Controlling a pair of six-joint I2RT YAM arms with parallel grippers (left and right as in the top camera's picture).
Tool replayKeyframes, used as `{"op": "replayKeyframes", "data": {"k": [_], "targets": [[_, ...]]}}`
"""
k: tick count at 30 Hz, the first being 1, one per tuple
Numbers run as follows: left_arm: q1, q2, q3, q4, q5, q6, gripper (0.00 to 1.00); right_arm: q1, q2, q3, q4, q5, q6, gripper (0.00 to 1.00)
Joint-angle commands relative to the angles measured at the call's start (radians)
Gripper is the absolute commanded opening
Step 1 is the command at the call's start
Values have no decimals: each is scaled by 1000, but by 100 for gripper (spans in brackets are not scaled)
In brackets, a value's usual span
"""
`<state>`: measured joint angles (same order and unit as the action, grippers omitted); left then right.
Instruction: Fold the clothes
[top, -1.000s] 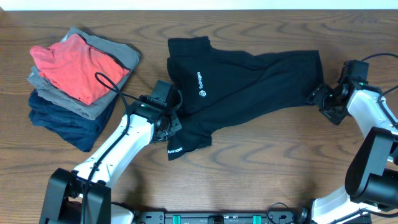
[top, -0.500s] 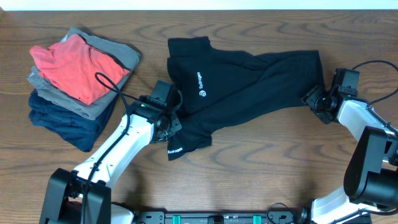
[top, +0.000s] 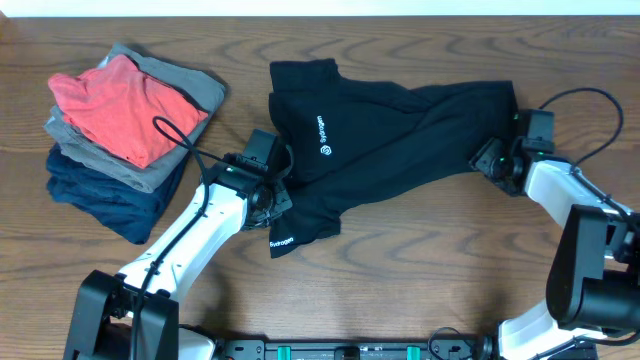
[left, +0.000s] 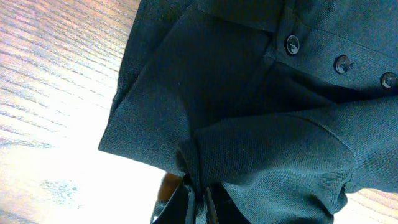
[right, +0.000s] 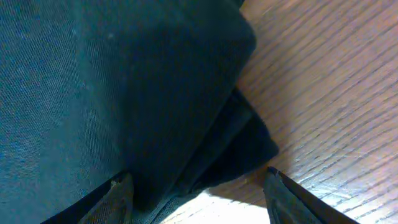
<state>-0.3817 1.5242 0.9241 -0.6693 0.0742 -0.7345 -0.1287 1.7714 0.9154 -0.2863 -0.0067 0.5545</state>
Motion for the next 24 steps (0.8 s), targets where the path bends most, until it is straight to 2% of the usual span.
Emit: {"op": "replayKeyframes", "data": {"k": [1, 8, 24], "targets": [[3, -3, -4, -3, -15, 9, 8, 11, 15, -27, -25, 51, -9, 66], [3, -3, -4, -2, -15, 9, 8, -19, 14, -27, -20, 88, -13, 69], [3, -3, -4, -2, -15, 9, 8, -47, 5, -27, -90, 86, -43, 64]]}}
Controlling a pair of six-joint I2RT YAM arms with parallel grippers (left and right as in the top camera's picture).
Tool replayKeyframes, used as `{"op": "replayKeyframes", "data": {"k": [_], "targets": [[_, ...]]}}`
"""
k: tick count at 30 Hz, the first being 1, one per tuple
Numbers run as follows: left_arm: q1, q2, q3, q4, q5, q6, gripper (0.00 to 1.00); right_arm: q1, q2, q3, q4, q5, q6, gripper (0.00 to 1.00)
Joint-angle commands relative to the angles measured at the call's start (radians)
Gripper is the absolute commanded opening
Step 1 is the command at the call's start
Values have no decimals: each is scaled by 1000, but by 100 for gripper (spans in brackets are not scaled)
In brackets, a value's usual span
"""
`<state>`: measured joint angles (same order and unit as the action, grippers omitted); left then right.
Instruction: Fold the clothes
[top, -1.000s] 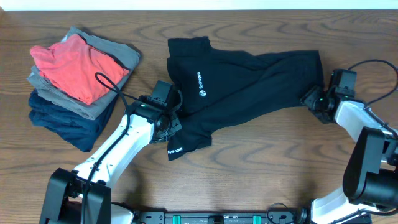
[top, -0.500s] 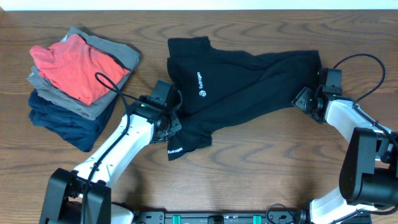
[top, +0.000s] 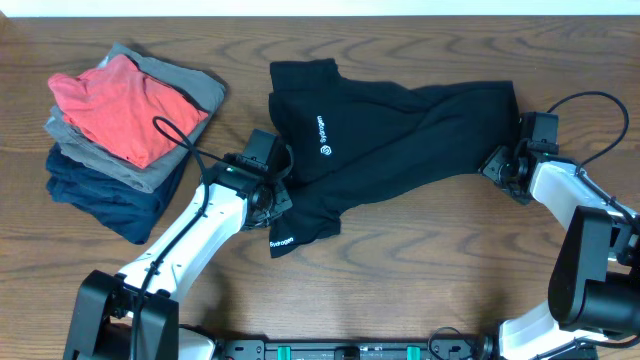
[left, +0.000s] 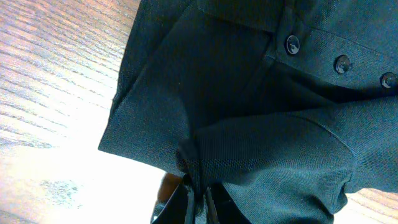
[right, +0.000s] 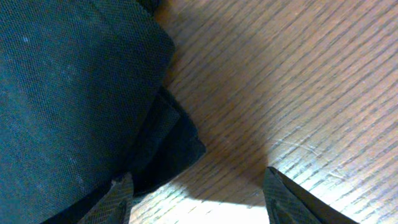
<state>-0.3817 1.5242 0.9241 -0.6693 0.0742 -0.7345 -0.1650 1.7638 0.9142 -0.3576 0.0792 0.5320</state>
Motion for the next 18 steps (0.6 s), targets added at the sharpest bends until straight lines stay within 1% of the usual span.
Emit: {"op": "replayKeyframes", "data": {"k": [1, 4, 12, 18], "targets": [[3, -3, -4, -2, -15, 9, 8, -11, 13, -26, -16, 11, -29, 64], [3, -3, -4, -2, -15, 9, 8, -11, 14, -26, -15, 53, -43, 65], [3, -3, -4, -2, -15, 9, 8, 6, 17, -26, 37, 16, -60, 70], [3, -3, -4, -2, -15, 9, 8, 57, 17, -26, 71, 0, -62, 71]]}}
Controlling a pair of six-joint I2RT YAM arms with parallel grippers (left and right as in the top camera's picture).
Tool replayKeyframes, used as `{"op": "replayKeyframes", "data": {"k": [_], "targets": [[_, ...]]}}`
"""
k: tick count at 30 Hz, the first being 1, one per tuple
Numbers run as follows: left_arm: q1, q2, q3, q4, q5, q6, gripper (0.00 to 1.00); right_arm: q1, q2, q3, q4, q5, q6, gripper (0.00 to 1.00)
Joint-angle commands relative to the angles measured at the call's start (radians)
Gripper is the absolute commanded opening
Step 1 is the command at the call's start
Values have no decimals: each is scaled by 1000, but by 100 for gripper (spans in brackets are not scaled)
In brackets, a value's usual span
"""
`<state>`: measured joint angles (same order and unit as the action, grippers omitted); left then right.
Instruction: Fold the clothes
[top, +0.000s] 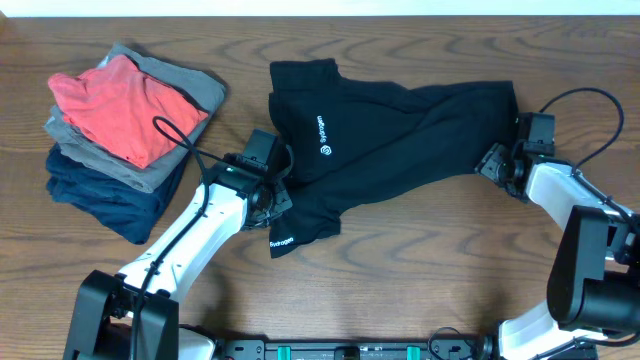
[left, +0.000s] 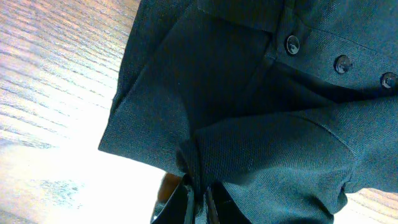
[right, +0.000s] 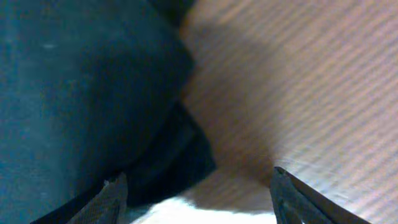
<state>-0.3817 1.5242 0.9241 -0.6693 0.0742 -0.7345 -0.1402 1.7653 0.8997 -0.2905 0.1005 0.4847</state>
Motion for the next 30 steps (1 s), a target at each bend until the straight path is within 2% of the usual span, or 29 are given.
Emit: {"op": "replayKeyframes", "data": {"k": [1, 8, 13, 15, 19, 22, 23, 26, 30], "targets": [[3, -3, -4, -2, -15, 9, 8, 38, 15, -11, 4, -22, -14, 71], [3, -3, -4, -2, -15, 9, 8, 47, 34, -12, 16, -18, -14, 70], [3, -3, -4, -2, -15, 9, 9, 48, 88, -12, 56, -30, -15, 64], [3, -3, -4, -2, -15, 9, 9, 48, 100, -11, 54, -30, -14, 57], [3, -3, -4, -2, -15, 9, 9, 47, 99, -11, 39, -29, -15, 32], [3, -3, -4, -2, -15, 9, 9, 45, 99, -11, 6, -29, -15, 7], [3, -3, -4, -2, -15, 9, 9, 43, 99, -11, -4, -29, -15, 1], [3, -3, -4, -3, -15, 12, 9, 28, 97, -11, -57, -29, -14, 1], [3, -5, -3, -3, -16, 78, 6, -19, 59, -9, -141, -29, -15, 1]]}}
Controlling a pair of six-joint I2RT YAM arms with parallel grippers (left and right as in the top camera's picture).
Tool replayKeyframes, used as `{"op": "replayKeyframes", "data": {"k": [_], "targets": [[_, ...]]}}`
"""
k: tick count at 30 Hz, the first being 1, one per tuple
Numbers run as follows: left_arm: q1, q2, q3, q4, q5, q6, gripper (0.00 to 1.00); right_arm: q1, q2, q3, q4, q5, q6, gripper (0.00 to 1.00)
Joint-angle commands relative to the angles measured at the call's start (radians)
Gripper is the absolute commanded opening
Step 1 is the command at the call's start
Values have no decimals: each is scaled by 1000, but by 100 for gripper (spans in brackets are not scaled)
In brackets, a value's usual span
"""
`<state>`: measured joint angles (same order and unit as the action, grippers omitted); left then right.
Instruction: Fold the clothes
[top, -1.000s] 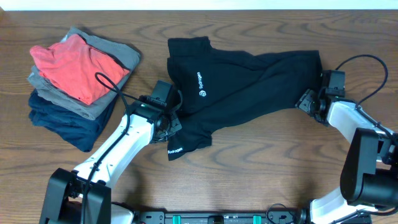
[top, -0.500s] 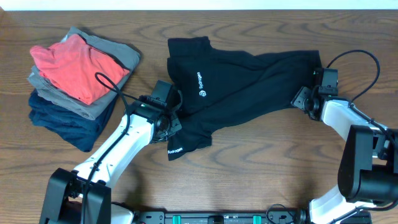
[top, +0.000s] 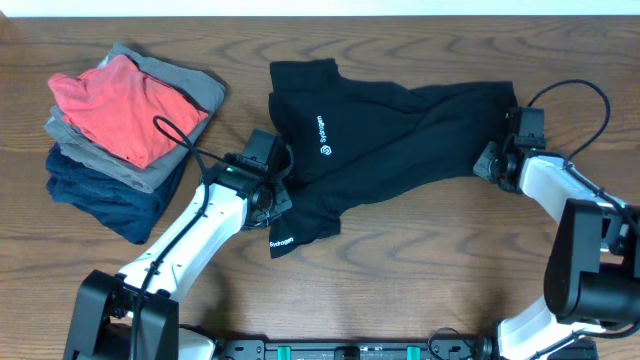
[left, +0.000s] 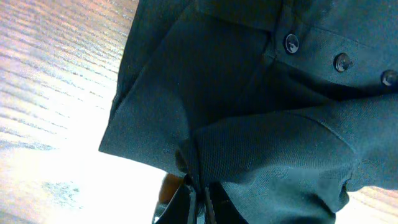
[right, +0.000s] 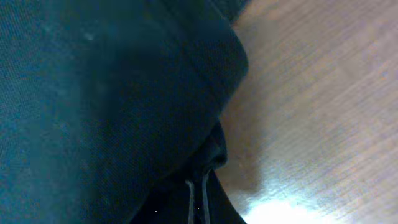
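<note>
A black polo shirt (top: 390, 130) with white logos lies crumpled across the middle of the wooden table (top: 420, 270). My left gripper (top: 272, 200) is shut on a fold of the shirt (left: 249, 124) near its lower left sleeve; buttons show in the left wrist view. At the shirt's right end my right gripper (top: 497, 160) is shut on the dark hem (right: 155, 112), jaws pinched together at the fabric's edge.
A stack of folded clothes (top: 125, 125) sits at the far left: a red garment on top, grey beneath, navy at the bottom. Black cables run from both arms.
My right gripper was open beside the shirt's right corner and is now shut on that corner. The left gripper and the shirt's left side have not moved.
My left gripper stayed shut on the shirt's left fold throughout. The right gripper stood open at the shirt's right hem, then sat a little further off over bare wood, then near the corner again, and now is shut on it.
</note>
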<state>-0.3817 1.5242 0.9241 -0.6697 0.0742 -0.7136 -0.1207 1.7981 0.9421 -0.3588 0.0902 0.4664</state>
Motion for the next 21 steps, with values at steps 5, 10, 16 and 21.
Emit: {"op": "replayKeyframes", "data": {"k": [5, 10, 16, 21], "targets": [[3, -25, 29, -30, -16, 173, 6, -135, -124, -50, -195, -26, -36, 1], [3, -111, 74, -55, -16, 240, 6, -204, -320, -37, -305, -94, -113, 1], [3, -288, 134, -77, -17, 272, 5, -216, -539, 26, -478, -107, -143, 1], [3, -429, 209, -104, -16, 295, 6, -217, -656, 148, -600, -108, -148, 1]]}}
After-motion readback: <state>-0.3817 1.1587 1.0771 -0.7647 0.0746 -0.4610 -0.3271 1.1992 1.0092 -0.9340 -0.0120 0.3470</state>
